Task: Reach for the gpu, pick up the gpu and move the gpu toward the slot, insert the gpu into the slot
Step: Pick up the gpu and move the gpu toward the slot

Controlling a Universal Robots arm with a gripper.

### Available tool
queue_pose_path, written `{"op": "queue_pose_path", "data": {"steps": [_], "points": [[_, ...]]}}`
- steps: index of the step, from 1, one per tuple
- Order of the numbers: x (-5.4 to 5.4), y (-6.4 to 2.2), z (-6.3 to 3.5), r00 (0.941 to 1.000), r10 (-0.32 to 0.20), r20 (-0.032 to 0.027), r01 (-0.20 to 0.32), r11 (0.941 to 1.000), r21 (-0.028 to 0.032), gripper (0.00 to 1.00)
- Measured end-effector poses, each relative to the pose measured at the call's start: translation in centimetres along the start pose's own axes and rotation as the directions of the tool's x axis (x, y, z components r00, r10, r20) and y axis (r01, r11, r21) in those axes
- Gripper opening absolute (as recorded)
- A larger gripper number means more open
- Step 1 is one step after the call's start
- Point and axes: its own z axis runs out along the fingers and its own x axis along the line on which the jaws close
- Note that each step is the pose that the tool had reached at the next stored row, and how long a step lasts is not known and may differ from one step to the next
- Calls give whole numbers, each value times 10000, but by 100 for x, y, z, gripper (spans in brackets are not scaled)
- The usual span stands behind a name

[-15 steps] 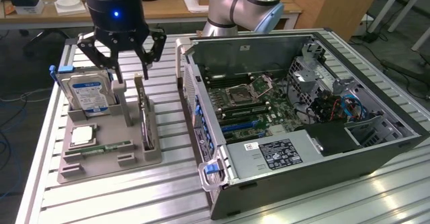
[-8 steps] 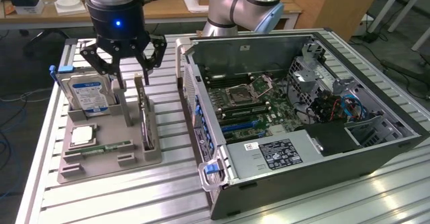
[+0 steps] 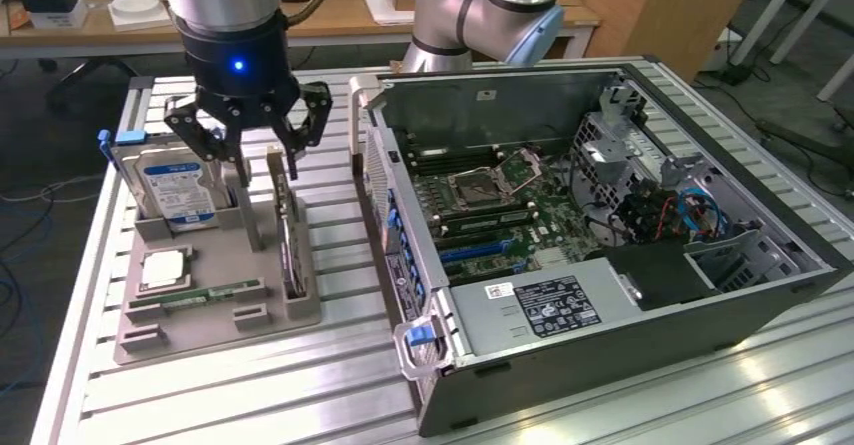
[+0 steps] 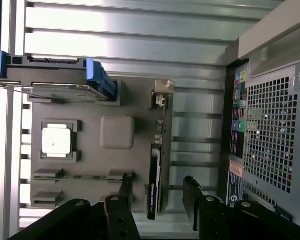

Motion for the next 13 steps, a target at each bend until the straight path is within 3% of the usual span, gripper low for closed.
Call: {"op": "queue_pose_path", "data": {"steps": [13], "points": [[6,-45,235,10000,0,0,0,10000,0,53]]}}
